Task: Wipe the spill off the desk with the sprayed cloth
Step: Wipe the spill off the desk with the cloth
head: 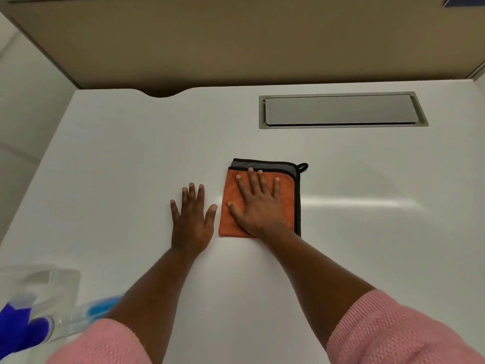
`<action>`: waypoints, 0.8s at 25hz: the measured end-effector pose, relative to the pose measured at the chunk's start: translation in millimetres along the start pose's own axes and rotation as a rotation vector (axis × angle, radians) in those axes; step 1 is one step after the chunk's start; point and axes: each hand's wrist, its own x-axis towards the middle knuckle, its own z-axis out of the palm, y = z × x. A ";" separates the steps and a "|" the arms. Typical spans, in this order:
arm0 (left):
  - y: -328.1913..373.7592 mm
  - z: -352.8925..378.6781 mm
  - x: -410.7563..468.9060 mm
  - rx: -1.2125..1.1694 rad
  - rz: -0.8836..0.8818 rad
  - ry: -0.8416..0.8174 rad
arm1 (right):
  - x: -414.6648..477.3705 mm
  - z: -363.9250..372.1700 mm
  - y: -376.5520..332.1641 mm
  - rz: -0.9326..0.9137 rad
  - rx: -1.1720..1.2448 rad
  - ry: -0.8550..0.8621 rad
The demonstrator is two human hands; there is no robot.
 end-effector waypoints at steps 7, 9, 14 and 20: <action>-27.7 -9.1 -25.7 -0.086 -0.102 -0.048 | -34.0 27.7 -71.7 -0.171 0.022 -0.021; -29.8 -12.4 -32.7 -0.116 -0.138 -0.043 | -53.8 34.0 -84.1 -0.211 0.037 -0.044; -24.4 -11.2 -63.2 -0.047 -0.168 -0.096 | -110.2 45.3 -83.4 -0.237 0.007 -0.067; 4.6 -3.2 -101.2 0.017 -0.112 -0.113 | -160.4 38.0 -43.5 -0.116 0.001 -0.050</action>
